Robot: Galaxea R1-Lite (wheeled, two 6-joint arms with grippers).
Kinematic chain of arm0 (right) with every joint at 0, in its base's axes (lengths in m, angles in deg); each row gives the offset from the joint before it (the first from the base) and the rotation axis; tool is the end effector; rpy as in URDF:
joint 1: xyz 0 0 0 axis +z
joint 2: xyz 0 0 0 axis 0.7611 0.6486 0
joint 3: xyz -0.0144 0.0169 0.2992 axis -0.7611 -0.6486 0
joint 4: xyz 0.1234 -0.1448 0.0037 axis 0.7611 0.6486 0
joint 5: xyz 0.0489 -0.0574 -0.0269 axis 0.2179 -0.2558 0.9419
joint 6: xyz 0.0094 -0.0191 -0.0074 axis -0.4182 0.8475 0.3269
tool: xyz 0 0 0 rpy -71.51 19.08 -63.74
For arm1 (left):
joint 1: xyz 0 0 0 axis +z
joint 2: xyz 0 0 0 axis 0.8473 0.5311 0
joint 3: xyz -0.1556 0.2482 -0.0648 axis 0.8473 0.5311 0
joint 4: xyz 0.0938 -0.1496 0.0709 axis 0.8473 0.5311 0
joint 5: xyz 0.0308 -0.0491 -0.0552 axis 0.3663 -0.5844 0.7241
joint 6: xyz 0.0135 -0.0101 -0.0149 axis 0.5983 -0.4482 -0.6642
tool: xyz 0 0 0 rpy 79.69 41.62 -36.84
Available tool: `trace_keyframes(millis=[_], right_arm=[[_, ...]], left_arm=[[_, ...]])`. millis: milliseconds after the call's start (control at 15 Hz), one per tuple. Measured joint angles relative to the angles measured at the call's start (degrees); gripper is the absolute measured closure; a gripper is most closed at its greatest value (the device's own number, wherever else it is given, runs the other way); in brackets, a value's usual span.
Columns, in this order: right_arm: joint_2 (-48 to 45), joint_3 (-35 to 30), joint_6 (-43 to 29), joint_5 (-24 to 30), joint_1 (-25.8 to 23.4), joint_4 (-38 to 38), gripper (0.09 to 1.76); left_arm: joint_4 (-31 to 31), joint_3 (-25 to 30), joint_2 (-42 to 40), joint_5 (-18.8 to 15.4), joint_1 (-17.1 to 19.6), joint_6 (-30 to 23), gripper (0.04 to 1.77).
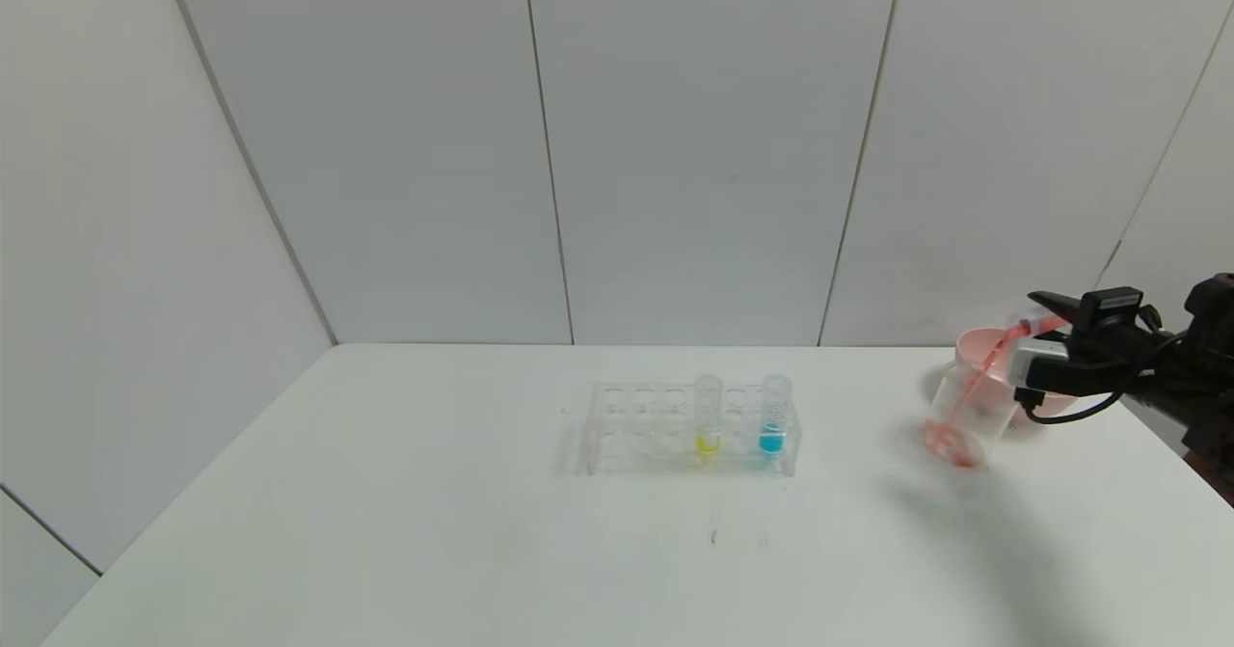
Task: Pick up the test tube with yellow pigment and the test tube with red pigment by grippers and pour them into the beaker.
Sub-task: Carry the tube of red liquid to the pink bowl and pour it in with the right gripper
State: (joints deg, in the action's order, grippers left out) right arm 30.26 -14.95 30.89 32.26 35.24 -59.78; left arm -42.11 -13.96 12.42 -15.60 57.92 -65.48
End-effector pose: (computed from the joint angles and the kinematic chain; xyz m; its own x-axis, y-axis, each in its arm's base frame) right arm 0.3596 -0.0843 0.1282 0.9933 0.0803 -0.0835 -0.0742 -0.1115 -0.9910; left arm -0.0229 0.0000 0.0755 1.0000 0.0000 0.0009 0.0000 1.0000 -0.0027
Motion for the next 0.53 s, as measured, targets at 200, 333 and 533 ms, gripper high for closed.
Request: trace_keyframes(millis=[200, 333, 533], right_arm=[[-0.13, -0.66, 0.52, -0.11, 0.07, -0.02, 1.31], [-0.27, -0.77, 1.32, -0.11, 0.07, -0.05, 1.31], [-0.54, -0.74, 2.9, -0.28, -0.15, -0.13, 1.31]], left_arm=[[0.0, 0.0, 0.0, 0.0, 0.0, 0.0, 0.05], [0.0, 0.0, 0.0, -0.02, 0.0, 0.0, 0.05], [0.0, 0.0, 0.0, 0.0, 0.0, 0.02, 0.05]])
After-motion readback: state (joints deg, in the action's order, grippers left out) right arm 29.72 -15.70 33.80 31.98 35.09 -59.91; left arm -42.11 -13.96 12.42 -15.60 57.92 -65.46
